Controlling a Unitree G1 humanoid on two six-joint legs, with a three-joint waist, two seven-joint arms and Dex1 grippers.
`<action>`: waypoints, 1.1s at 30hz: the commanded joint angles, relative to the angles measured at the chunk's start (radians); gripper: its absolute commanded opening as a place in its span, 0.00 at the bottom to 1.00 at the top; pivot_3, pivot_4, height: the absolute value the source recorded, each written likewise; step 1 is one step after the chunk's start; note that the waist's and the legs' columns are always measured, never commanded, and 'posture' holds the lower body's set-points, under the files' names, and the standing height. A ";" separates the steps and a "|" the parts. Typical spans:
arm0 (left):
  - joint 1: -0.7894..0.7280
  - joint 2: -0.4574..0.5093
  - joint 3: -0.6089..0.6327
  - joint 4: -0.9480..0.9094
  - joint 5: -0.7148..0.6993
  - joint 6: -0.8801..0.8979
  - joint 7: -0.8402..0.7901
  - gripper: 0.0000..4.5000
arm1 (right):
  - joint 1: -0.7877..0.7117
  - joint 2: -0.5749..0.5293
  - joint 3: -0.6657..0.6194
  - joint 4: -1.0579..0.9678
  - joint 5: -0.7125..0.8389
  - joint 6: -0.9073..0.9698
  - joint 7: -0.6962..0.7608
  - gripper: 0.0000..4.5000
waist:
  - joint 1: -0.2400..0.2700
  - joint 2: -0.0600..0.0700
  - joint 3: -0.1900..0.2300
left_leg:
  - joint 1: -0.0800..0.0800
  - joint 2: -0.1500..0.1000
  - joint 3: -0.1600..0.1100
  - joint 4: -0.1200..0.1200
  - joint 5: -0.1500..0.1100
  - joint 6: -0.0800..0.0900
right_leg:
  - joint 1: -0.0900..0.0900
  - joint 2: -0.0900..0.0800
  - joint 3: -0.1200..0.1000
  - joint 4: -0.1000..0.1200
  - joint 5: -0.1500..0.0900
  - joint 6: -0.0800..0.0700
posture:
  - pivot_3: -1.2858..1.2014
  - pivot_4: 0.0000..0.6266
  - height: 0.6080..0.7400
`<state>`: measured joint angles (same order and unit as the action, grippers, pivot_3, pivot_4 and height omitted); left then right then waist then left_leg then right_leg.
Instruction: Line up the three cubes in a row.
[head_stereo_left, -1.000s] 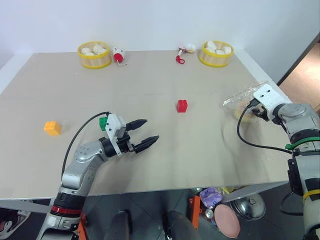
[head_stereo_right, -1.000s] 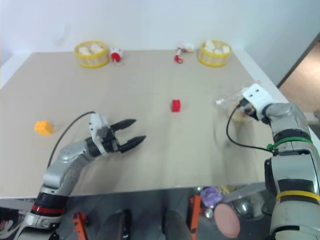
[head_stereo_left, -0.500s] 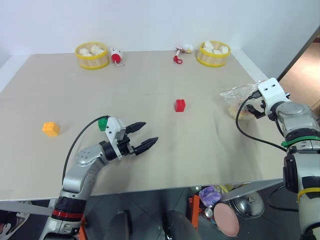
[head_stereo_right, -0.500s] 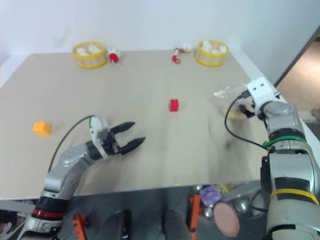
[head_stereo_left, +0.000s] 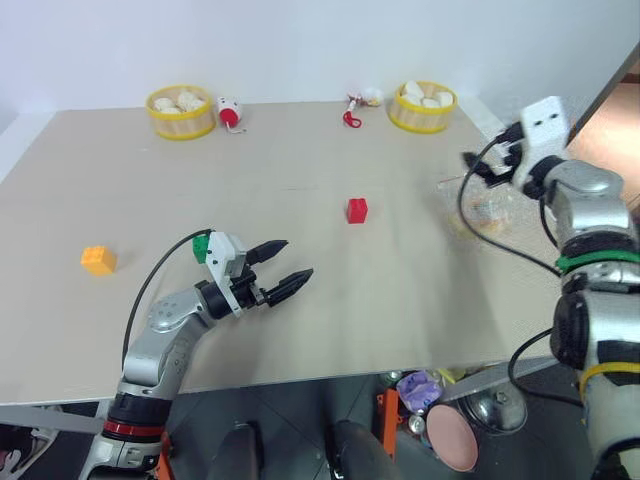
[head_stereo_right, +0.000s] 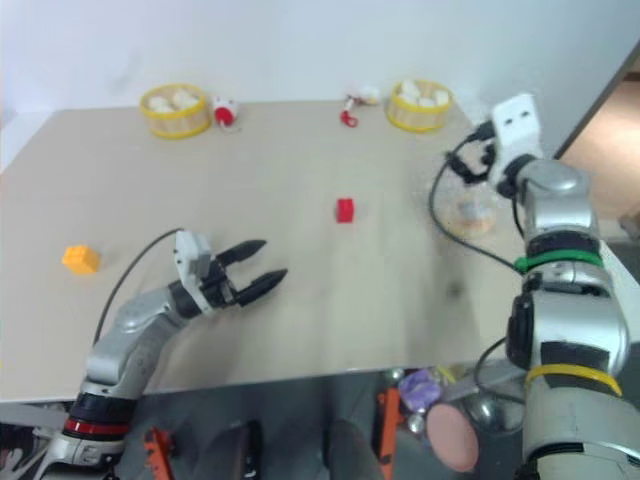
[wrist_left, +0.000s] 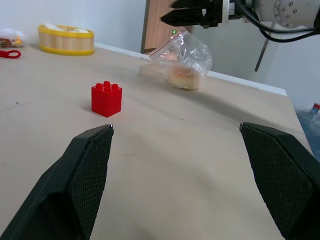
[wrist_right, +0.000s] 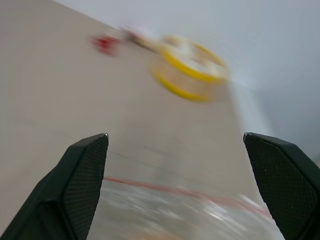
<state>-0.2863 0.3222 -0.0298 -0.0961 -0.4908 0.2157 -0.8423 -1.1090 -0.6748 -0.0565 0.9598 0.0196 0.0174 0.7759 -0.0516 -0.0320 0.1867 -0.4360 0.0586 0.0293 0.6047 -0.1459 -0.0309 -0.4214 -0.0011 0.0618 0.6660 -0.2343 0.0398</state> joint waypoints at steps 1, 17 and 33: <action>-0.010 0.024 0.017 -0.037 -0.006 -0.008 -0.017 0.93 | 0.128 0.017 0.040 -0.257 0.058 0.082 0.150 0.99 | 0.006 0.000 0.000 | 0.000 0.000 -0.001 0.000 0.000 0.000 | 0.000 0.000 -0.001 0.000 0.000 0.000 | 0.52 0.24 1.00; 0.086 0.100 0.049 -0.156 0.034 0.038 0.089 0.93 | 0.507 0.194 0.115 -0.783 0.016 0.436 -0.104 0.99 | 0.004 0.000 0.000 | -0.001 0.002 -0.001 0.004 0.000 0.000 | -0.001 0.002 0.000 0.001 0.002 0.000 | 0.52 0.24 1.00; 0.131 0.112 0.080 -0.265 0.071 0.090 0.236 0.93 | 0.426 0.387 0.090 -0.699 0.025 0.499 -0.338 0.99 | 0.003 -0.001 -0.001 | 0.000 0.003 0.000 0.007 0.004 0.004 | -0.003 0.006 0.004 0.001 0.010 -0.008 | 0.52 0.24 1.00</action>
<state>-0.1428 0.4340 0.0311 -0.3130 -0.4137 0.3035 -0.6211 -0.6514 -0.2955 0.0360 0.2704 0.0361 0.5372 0.4477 -0.0485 -0.0328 0.1854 -0.4365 0.0622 0.0287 0.6118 -0.1420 -0.0267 -0.4242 0.0051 0.0654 0.6666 -0.2244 0.0315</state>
